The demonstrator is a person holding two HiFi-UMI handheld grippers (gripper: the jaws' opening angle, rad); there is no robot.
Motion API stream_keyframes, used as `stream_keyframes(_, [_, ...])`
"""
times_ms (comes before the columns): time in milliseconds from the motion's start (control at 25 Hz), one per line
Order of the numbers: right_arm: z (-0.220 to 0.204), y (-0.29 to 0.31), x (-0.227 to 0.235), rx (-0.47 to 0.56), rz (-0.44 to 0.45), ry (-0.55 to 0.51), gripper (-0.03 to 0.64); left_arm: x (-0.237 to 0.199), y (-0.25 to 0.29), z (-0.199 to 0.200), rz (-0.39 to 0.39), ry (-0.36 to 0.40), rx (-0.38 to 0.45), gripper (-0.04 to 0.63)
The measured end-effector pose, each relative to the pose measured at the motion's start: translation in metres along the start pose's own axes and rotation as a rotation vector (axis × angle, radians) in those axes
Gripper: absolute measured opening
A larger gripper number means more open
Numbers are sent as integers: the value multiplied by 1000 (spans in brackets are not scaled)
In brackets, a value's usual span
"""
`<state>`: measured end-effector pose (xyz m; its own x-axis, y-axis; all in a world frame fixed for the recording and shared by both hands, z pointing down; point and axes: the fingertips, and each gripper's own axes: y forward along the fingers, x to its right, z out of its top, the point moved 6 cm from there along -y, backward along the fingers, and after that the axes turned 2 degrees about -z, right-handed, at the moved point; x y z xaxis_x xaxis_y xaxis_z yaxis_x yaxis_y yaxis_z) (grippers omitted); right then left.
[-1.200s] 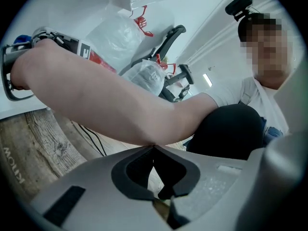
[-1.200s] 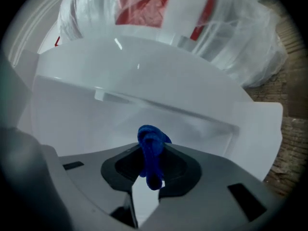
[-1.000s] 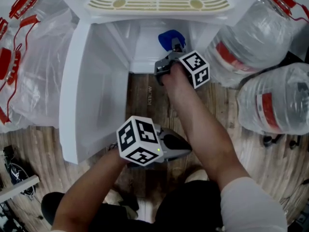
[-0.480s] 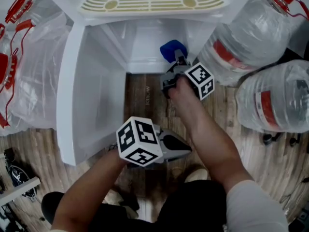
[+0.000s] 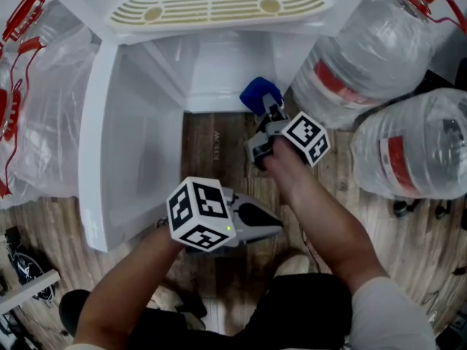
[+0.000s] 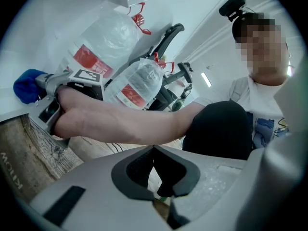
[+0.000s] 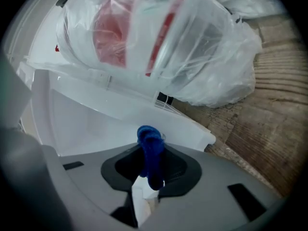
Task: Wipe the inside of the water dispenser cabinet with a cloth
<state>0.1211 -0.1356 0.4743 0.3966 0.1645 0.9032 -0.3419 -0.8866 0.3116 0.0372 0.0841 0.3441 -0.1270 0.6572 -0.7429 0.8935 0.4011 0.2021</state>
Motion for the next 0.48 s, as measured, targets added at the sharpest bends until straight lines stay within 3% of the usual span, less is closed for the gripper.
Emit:
stream_keyframes(240, [9,-20,9,-79,-39,-151,83,3,-7,9,47,17,25,0])
stream_keyframes(480, [18,-43,-10,-220,-12,-487,83,17,-20,16,95,27,79,0])
